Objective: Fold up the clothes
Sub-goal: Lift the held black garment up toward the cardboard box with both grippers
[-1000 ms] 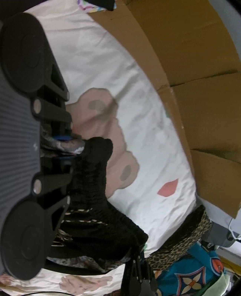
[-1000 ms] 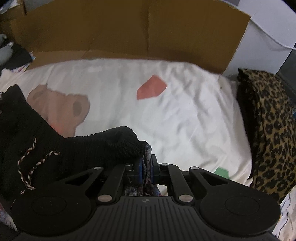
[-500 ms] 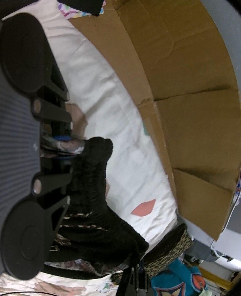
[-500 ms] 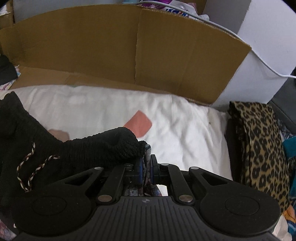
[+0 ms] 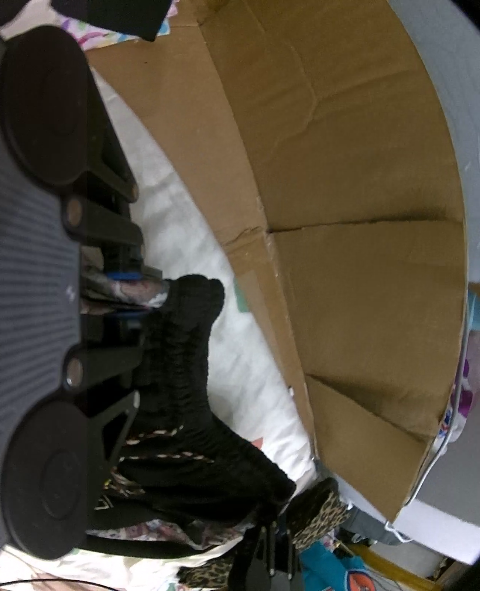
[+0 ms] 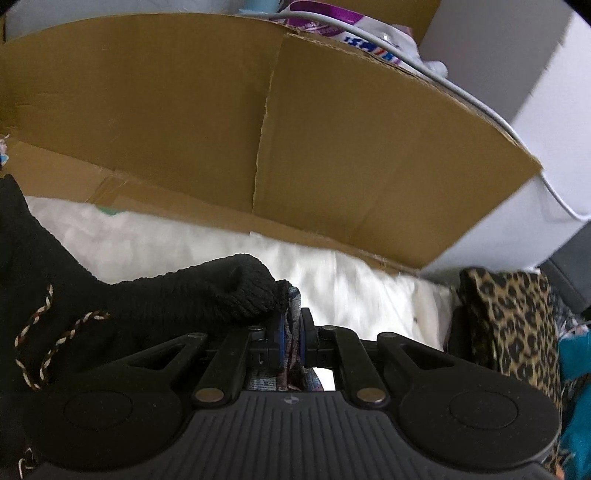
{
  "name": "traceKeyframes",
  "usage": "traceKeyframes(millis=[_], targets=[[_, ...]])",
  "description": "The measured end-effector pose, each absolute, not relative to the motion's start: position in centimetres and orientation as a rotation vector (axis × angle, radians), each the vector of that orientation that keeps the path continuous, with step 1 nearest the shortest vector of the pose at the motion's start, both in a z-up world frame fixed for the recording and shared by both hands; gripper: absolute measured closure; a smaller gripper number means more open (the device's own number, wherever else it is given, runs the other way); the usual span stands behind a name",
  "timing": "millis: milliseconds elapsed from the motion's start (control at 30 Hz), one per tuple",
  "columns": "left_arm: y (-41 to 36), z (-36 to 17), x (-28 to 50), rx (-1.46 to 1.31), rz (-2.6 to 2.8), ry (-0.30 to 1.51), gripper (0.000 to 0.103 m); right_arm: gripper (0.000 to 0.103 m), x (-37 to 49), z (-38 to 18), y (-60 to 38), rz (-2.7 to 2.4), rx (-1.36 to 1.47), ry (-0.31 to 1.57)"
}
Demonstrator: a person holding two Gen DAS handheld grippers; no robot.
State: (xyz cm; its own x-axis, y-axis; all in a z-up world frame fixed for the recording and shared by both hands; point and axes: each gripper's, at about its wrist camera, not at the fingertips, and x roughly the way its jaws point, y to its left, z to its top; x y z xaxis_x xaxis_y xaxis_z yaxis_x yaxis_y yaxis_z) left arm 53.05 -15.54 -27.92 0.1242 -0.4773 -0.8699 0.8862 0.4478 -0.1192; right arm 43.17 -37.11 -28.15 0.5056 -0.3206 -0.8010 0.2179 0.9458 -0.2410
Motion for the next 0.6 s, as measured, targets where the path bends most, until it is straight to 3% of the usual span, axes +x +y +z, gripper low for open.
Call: traceKeyframes(millis=[600], targets=[[-15.9, -29.5, 60.1, 0.451, -0.997, 1.030, 0.087, 0.098, 53.3, -30.4, -36.1, -0.316, -0.201, 1.013]])
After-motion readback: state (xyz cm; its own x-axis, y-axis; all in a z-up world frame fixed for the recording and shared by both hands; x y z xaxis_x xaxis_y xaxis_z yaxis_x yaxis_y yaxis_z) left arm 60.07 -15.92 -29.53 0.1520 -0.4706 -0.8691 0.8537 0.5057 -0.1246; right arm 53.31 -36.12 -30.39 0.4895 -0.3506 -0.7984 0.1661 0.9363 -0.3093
